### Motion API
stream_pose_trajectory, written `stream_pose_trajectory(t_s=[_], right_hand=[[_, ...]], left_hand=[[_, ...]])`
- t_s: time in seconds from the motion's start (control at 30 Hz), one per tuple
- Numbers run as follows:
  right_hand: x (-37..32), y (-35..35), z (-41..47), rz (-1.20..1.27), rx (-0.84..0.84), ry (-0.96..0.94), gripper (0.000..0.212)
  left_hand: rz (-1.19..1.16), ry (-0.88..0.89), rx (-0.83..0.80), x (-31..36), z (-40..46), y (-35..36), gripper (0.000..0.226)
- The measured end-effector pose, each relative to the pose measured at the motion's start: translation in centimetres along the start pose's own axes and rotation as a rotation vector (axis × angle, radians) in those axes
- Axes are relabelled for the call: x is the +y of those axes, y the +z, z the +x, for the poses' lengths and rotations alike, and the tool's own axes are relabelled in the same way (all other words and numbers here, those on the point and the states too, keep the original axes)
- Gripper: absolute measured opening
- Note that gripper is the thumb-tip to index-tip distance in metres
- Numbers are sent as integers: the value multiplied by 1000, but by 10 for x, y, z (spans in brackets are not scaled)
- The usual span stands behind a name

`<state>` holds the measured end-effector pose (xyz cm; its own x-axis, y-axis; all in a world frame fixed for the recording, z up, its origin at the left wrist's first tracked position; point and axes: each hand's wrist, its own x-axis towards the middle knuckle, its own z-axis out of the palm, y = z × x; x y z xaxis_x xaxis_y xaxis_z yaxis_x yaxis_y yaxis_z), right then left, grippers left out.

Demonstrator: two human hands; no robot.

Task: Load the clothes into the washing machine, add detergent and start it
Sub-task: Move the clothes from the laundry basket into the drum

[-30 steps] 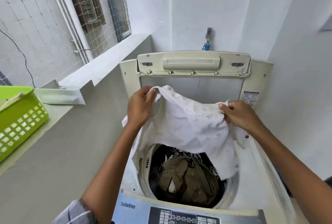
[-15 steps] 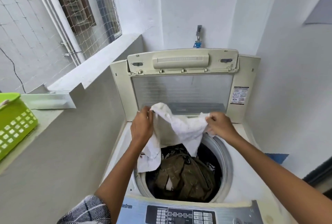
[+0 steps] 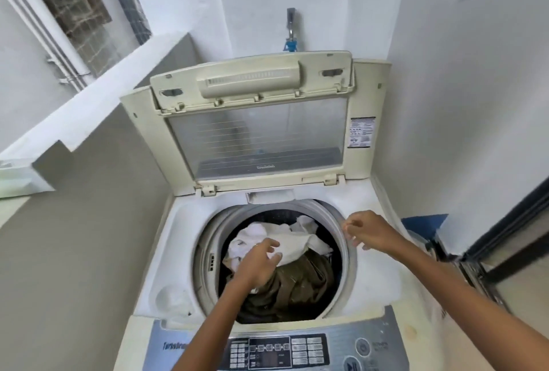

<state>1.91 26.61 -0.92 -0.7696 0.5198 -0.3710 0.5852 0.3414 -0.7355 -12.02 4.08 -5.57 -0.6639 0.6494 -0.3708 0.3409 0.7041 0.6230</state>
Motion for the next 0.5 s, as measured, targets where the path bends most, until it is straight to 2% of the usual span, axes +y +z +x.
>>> stream_pose_trajectory(t_s=[0.13,0.33,0.5], right_hand=[[30,-27,-7,184,147,-24,18],[100,-75,-2,412,225,-16,15],[180,-113,31,440,176,81,17]], left_hand=[[-34,210,22,55,3,44,29],[60,392,251,156,21,118,30],[98,308,345,221,36,175,36]])
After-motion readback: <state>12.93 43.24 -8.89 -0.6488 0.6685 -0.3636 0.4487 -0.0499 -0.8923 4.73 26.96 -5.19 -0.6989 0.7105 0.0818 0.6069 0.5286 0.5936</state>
